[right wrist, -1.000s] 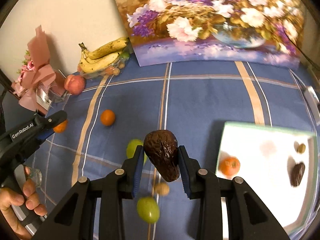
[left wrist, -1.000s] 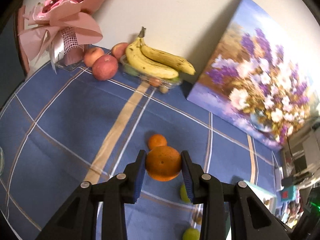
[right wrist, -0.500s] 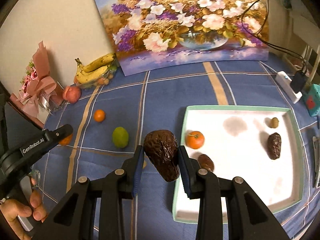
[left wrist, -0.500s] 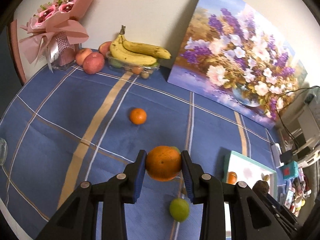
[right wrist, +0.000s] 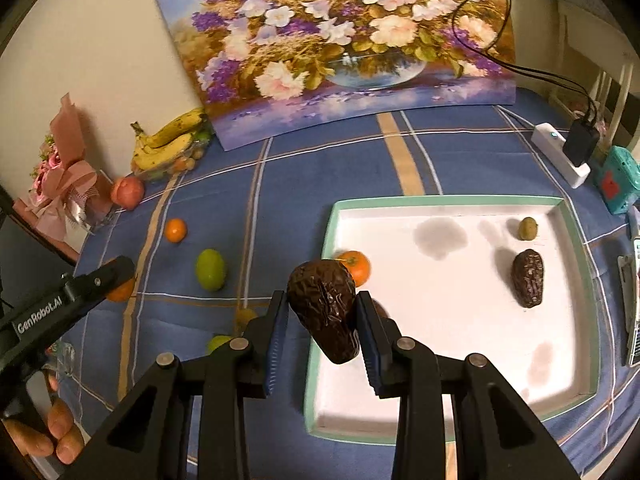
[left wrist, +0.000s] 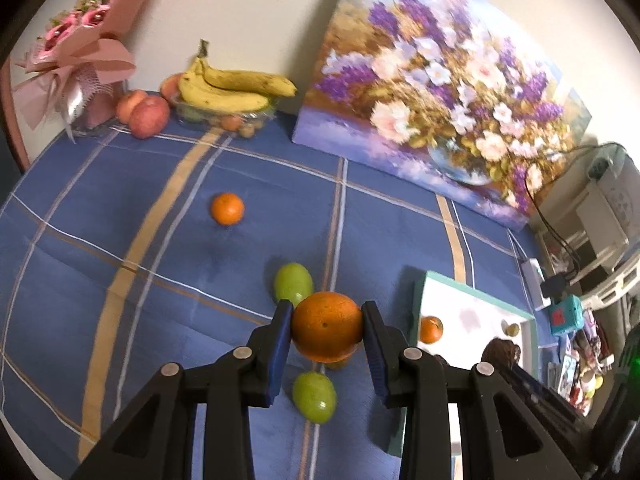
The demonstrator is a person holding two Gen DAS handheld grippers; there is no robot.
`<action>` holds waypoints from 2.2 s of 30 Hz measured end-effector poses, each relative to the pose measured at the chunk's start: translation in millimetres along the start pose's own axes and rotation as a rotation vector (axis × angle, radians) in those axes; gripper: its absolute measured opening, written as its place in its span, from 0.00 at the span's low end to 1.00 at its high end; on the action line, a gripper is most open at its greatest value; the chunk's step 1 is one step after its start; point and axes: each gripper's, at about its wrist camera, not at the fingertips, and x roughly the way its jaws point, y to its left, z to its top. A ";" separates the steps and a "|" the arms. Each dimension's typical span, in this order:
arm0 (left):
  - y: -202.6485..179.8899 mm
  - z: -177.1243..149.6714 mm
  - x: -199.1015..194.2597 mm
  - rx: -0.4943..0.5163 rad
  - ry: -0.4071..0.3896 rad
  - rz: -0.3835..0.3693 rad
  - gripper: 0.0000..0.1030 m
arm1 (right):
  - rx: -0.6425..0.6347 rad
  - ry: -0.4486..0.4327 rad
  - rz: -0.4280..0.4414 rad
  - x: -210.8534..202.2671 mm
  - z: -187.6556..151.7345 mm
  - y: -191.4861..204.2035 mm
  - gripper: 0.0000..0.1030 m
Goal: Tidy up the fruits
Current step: 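Carry the orange and date over the white tray and open both tools to release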
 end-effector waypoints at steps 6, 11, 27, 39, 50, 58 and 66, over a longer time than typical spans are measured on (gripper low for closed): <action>-31.6 -17.0 16.9 0.075 0.070 -0.032 0.36 | 0.089 0.003 -0.103 0.0 3.9 -42.8 0.35; -65.8 -35.9 28.9 0.174 0.120 -0.051 0.36 | 0.162 -0.006 -0.189 -6.4 5.1 -77.6 0.35; -134.3 -87.1 50.4 0.403 0.224 -0.060 0.36 | 0.257 -0.058 -0.256 -34.2 1.2 -127.9 0.35; -133.1 -93.9 59.8 0.416 0.256 -0.041 0.36 | 0.248 -0.029 -0.249 -24.9 0.7 -129.0 0.35; -134.7 -106.0 83.0 0.443 0.322 0.004 0.36 | 0.223 0.127 -0.269 20.3 -9.8 -128.7 0.35; -130.8 -108.8 89.5 0.445 0.349 0.020 0.36 | 0.208 0.182 -0.277 35.8 -15.2 -127.9 0.35; -127.7 -110.3 92.9 0.445 0.363 0.030 0.37 | 0.203 0.215 -0.282 43.6 -19.2 -127.9 0.35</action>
